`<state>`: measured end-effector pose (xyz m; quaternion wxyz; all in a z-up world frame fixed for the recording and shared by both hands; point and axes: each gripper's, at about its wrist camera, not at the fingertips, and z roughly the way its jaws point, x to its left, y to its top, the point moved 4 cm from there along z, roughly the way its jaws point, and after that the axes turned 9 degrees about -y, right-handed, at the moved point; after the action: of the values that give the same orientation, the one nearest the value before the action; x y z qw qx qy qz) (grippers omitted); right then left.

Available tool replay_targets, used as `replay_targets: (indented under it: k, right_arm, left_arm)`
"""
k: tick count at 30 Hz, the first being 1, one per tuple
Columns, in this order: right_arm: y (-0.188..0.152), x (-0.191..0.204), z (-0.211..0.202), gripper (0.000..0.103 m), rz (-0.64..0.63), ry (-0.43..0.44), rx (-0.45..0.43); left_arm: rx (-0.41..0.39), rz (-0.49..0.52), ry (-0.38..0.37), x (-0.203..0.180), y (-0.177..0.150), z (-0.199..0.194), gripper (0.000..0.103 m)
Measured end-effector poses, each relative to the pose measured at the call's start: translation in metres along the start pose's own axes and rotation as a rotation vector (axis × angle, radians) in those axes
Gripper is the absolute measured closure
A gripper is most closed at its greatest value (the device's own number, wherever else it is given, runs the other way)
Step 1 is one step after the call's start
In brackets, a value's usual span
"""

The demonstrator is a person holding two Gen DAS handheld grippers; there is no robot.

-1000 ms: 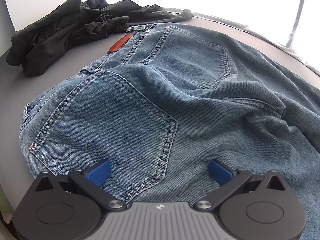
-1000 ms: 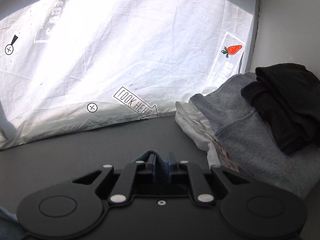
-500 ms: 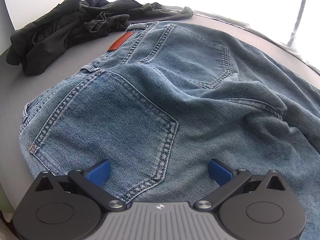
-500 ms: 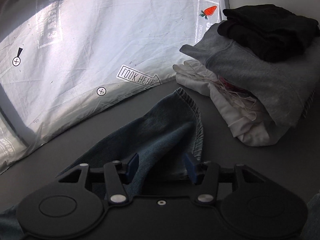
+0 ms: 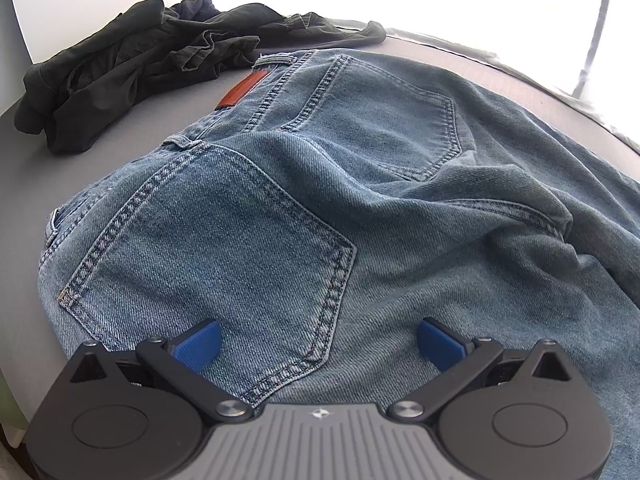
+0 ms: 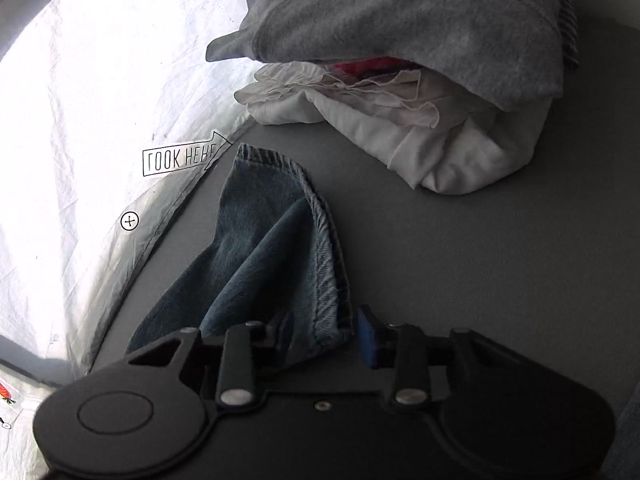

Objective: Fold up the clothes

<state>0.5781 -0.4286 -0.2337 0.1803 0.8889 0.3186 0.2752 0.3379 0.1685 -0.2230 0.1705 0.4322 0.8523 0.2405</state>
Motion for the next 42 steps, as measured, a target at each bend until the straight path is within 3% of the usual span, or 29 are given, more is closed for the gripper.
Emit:
replay_targets:
  k: [1, 4, 12, 14, 17, 19, 20, 25, 27, 30, 31, 32, 33, 42]
  right_arm:
    - [0.002, 0.002, -0.001, 0.088, -0.035, -0.006, -0.016]
    - [0.007, 0.008, -0.003, 0.090, -0.140, -0.026, -0.064]
    - [0.069, 0.004, -0.071, 0.100, -0.365, -0.265, -0.460]
    - [0.071, -0.005, -0.078, 0.099, -0.381, -0.260, -0.466]
    - [0.062, -0.014, -0.078, 0.088, -0.331, -0.224, -0.405]
    - [0.050, -0.021, -0.074, 0.057, -0.294, -0.204, -0.354]
    - [0.040, -0.024, -0.068, 0.053, -0.281, -0.211, -0.310]
    - [-0.002, -0.041, -0.039, 0.045, -0.209, -0.236, -0.108]
    - [-0.005, -0.047, -0.036, 0.043, -0.195, -0.246, -0.107]
    - [-0.004, -0.055, -0.036, 0.051, -0.200, -0.273, -0.117]
    - [-0.004, -0.057, -0.037, 0.076, -0.202, -0.282, -0.120]
    - [-0.003, -0.060, -0.037, 0.095, -0.204, -0.291, -0.123]
    - [-0.003, -0.062, -0.037, 0.101, -0.205, -0.300, -0.126]
    - [-0.001, -0.087, -0.044, 0.102, -0.206, -0.359, -0.142]
  left_arm:
    - [0.000, 0.000, 0.000, 0.000, 0.000, 0.000, 0.000]
    - [0.001, 0.000, 0.000, 0.000, 0.000, 0.000, 0.000]
    - [-0.006, -0.002, 0.001, 0.001, 0.000, 0.000, 0.000]
    - [-0.009, -0.002, 0.002, 0.000, 0.000, 0.000, 0.000]
    - [-0.012, -0.002, 0.002, 0.000, -0.001, -0.001, 0.000]
    - [-0.014, -0.002, 0.003, 0.000, -0.001, -0.001, 0.000]
    - [-0.016, -0.002, 0.003, 0.000, -0.001, -0.001, 0.000]
    - [-0.014, 0.000, 0.002, 0.000, -0.001, -0.001, 0.000]
    - [-0.014, 0.000, 0.001, -0.001, -0.002, -0.001, 0.000]
    - [-0.017, 0.001, 0.001, 0.000, -0.002, -0.001, 0.000]
    - [-0.018, 0.000, 0.001, 0.000, -0.002, -0.001, 0.000]
    - [-0.020, 0.000, 0.002, 0.000, -0.003, -0.001, 0.000]
    - [-0.022, 0.000, 0.002, 0.000, -0.003, -0.001, 0.000]
    - [-0.045, -0.002, 0.006, -0.002, -0.007, -0.001, 0.000]
